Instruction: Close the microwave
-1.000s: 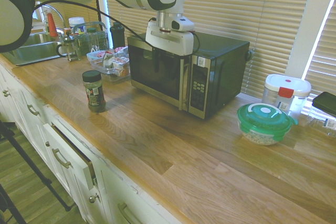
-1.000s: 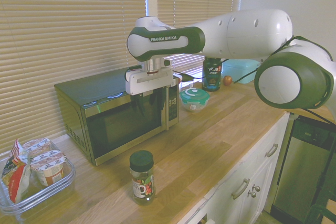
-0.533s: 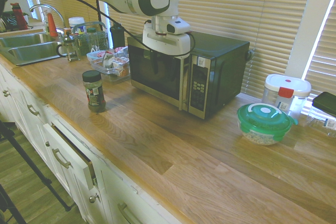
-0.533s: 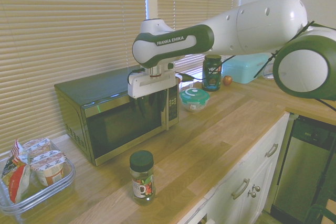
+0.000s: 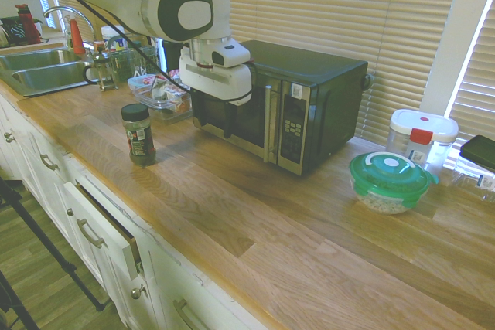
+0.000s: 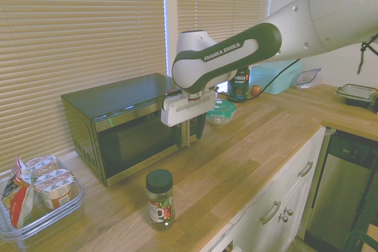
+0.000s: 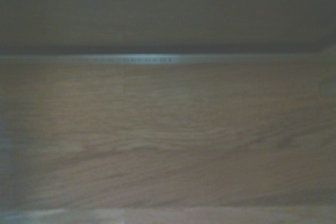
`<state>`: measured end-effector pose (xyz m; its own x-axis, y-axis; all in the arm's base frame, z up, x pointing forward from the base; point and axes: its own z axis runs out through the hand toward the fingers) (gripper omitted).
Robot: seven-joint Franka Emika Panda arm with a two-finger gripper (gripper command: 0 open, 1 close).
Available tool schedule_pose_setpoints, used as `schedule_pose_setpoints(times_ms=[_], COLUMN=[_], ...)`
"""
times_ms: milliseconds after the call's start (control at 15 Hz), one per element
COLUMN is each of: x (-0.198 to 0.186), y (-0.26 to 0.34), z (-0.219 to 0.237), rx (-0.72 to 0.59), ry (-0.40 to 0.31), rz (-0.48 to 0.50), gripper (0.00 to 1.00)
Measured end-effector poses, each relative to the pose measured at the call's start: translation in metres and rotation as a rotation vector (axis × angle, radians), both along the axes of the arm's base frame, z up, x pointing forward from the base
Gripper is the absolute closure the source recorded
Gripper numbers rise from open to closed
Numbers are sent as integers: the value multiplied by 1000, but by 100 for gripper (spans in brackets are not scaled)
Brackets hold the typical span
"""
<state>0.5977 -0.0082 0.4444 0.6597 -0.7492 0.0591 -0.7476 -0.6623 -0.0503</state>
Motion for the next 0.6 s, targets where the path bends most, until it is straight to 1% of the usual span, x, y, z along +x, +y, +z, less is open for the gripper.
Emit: schedule_pose_setpoints(times_ms=[133,467,600], x=[-28,-100,-124], y=[-1,-1,1], z=[-7,-49,-52], rx=[-6,-12,-14], ry=[-5,-9,-15], rz=[11,30,37], gripper=[0,0,0])
